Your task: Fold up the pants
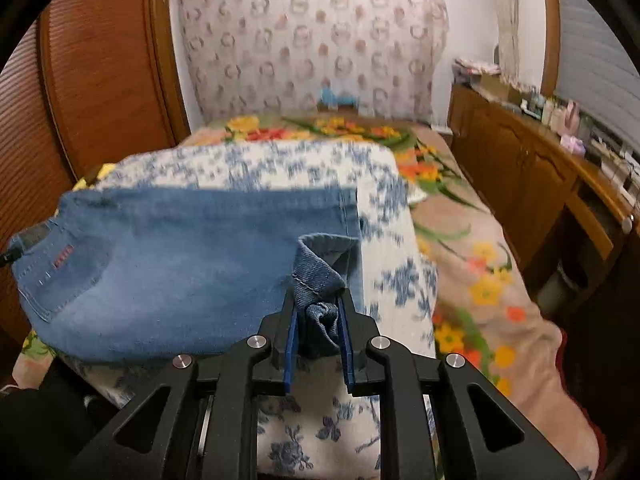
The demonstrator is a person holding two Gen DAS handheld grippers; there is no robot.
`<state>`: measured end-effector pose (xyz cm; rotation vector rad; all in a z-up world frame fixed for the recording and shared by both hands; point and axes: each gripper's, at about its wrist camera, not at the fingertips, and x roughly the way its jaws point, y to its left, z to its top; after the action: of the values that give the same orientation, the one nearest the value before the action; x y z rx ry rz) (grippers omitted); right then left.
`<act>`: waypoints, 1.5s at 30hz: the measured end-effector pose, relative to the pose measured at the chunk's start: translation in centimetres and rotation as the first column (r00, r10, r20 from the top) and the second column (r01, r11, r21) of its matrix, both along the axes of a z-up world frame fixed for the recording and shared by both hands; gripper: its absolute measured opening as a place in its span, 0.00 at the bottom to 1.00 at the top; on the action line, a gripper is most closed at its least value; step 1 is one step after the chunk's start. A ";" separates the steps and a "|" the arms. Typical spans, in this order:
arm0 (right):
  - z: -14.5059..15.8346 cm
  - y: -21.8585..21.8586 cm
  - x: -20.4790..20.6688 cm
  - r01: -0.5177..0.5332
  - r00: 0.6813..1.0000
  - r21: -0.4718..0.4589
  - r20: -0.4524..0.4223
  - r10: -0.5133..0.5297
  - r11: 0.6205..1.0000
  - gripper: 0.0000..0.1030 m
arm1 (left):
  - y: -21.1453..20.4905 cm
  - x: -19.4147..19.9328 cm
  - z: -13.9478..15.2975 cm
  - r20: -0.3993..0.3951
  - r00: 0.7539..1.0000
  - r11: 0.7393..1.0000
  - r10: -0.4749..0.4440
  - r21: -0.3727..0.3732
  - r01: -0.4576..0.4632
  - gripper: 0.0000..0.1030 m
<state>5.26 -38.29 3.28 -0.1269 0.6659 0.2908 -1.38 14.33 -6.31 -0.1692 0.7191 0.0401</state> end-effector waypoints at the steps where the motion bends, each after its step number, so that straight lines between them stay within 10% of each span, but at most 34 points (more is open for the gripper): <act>1: -0.1 0.1 0.3 0.003 1.000 -0.004 -0.008 -0.003 1.000 0.17 | -0.1 -0.1 -0.1 -0.003 1.000 1.000 -0.002 0.003 0.002 0.14; 15: -0.6 0.2 1.6 0.030 0.999 0.027 -0.027 -0.029 0.999 0.17 | 0.2 -1.2 1.4 0.018 1.000 0.999 0.000 0.041 -0.001 0.29; 21: -1.4 -0.4 0.7 0.038 0.999 0.041 -0.026 -0.037 0.998 0.20 | -1.7 -0.4 1.3 0.022 0.999 0.999 -0.037 0.024 0.037 0.52; 24: -1.5 -0.6 0.8 0.048 0.999 0.051 -0.028 -0.046 0.998 0.25 | -3.0 0.5 1.2 0.026 0.998 0.998 -0.060 0.007 0.060 0.79; 45: -1.3 0.0 0.5 0.044 0.998 -0.009 -0.037 -0.044 0.999 0.32 | -15.0 7.1 -2.0 -0.036 0.955 0.955 -0.296 0.023 0.296 0.80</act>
<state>5.80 -38.33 2.01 -0.1151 0.7065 0.2486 5.70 -0.68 -8.27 -0.0325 0.7699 -0.2343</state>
